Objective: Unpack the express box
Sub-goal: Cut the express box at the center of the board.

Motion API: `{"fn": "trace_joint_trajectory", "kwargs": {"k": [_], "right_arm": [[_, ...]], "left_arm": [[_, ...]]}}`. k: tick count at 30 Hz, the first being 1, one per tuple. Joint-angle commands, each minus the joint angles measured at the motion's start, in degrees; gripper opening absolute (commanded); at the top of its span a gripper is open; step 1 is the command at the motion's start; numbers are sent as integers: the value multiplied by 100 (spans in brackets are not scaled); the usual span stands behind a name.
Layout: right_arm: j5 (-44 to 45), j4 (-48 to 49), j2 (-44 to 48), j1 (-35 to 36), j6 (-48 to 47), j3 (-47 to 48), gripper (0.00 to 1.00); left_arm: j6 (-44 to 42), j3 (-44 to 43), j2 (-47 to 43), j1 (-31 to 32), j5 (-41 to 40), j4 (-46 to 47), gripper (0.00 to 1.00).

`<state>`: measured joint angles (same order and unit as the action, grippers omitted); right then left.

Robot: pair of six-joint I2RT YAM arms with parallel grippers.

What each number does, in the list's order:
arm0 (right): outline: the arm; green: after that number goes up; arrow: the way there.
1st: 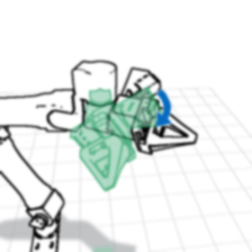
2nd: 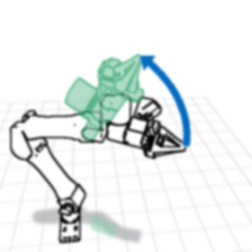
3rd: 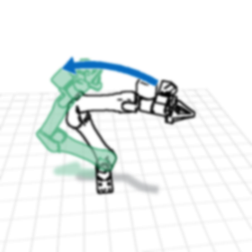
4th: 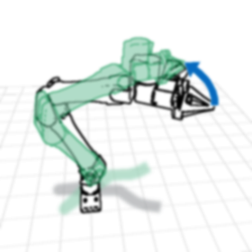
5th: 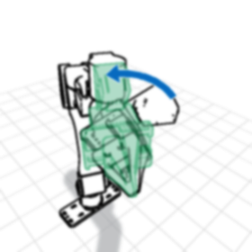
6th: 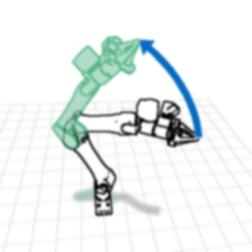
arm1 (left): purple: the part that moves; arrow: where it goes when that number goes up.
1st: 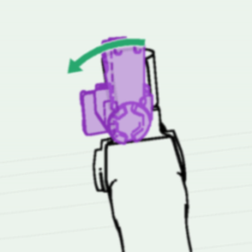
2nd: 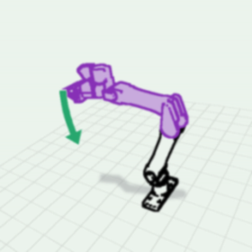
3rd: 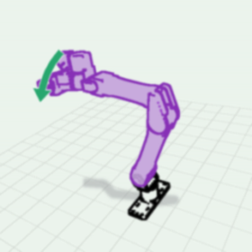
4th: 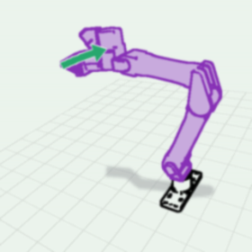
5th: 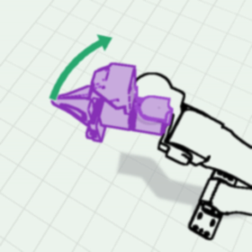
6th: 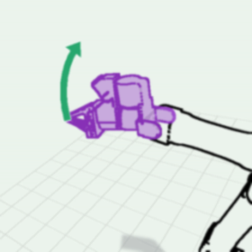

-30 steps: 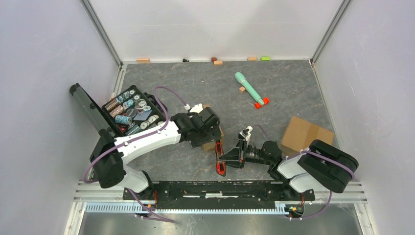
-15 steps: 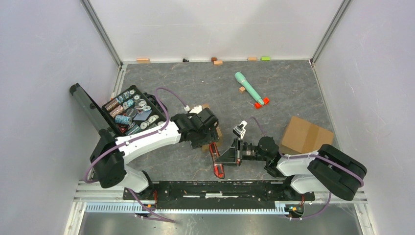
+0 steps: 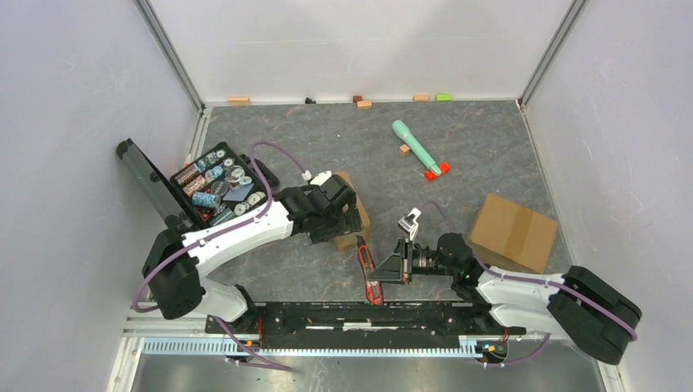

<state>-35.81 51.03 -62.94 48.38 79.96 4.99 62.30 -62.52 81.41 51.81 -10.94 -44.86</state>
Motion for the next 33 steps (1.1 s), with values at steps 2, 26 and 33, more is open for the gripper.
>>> {"fn": "trace_joint_trajectory", "kwargs": {"k": [2,26,33], "right_arm": [[508,-1646,681,1,-821,85,0],[652,-702,427,-4,-78,280,0],[667,-227,307,-47,169,123,0]], "left_arm": [[-462,-44,-497,-97,-237,110,100],[-1732,-8,-814,-1360,-100,768,100],[-2429,-481,-239,-2348,110,1058,100]]}}
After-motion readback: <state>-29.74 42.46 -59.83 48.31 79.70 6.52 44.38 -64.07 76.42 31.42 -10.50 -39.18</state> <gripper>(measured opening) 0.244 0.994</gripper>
